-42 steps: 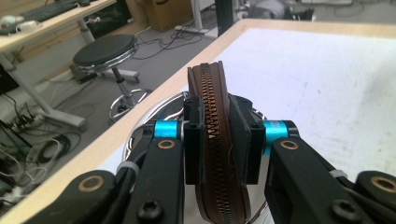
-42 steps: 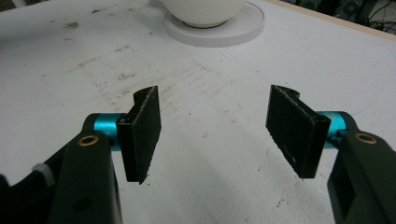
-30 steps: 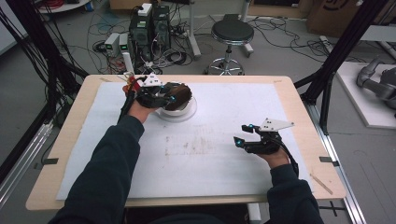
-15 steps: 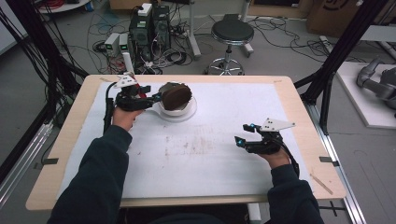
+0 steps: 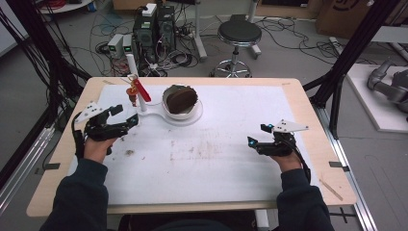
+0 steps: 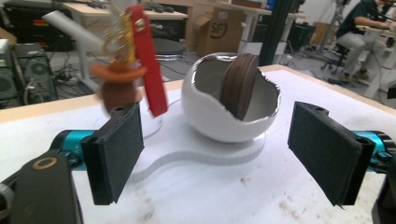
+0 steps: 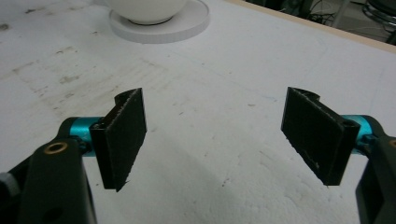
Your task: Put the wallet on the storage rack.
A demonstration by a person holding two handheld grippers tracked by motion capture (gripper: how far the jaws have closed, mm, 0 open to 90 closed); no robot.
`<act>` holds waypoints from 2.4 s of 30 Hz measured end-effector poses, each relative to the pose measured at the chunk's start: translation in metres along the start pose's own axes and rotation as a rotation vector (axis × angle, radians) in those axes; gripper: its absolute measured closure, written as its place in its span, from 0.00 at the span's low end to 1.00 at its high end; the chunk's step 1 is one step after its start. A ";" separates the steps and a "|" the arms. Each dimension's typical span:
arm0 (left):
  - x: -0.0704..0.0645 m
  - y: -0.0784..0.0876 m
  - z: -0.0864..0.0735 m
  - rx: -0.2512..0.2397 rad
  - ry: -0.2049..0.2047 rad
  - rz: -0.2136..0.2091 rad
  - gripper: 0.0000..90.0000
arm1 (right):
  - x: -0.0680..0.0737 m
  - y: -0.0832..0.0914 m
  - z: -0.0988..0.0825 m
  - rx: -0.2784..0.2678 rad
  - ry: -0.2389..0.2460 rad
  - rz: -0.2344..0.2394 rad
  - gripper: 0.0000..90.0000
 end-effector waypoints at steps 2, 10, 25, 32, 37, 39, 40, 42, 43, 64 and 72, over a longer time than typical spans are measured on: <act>0.002 0.004 -0.003 -0.001 0.003 0.017 0.20 | -0.002 0.001 0.000 0.004 0.000 -0.023 0.24; 0.009 0.011 -0.016 0.008 0.025 0.064 0.20 | -0.008 0.004 -0.003 0.015 -0.012 -0.060 0.24; -0.009 -0.016 0.001 0.002 0.000 -0.016 0.46 | -0.013 0.008 -0.002 -0.018 -0.035 -0.093 0.25; -0.023 -0.071 0.021 0.043 0.028 -0.046 0.55 | -0.014 0.007 -0.001 -0.020 -0.032 -0.085 0.25; -0.028 -0.071 0.026 0.016 0.034 -0.053 0.46 | -0.017 0.011 -0.002 -0.034 -0.040 -0.088 0.25; -0.029 -0.063 0.028 0.000 0.031 -0.060 0.44 | -0.017 0.013 -0.001 -0.037 -0.036 -0.090 0.25; -0.028 -0.059 0.028 -0.008 0.023 -0.060 0.43 | -0.016 0.013 -0.001 -0.036 -0.038 -0.092 0.25; -0.027 -0.048 0.029 -0.015 0.010 -0.048 0.38 | -0.015 0.014 0.000 -0.038 -0.030 -0.095 0.25; -0.026 -0.042 0.028 -0.014 0.001 -0.040 0.34 | -0.015 0.014 0.001 -0.040 -0.029 -0.097 0.25; 0.000 0.012 -0.003 -0.037 0.023 0.037 0.27 | -0.012 0.015 0.004 -0.039 -0.018 -0.108 0.25; 0.000 0.012 -0.004 -0.034 0.022 0.034 0.27 | -0.012 0.015 0.004 -0.040 -0.025 -0.109 0.25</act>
Point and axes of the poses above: each handheld gripper's, and its own axes: y roughly backward along the jaws, z roughly out of its top, x roughly to its left, the point moved 3 cm from there along -y, roughly forward along the jaws, and after that the axes turned 7 degrees about z, right-handed, at the moved point
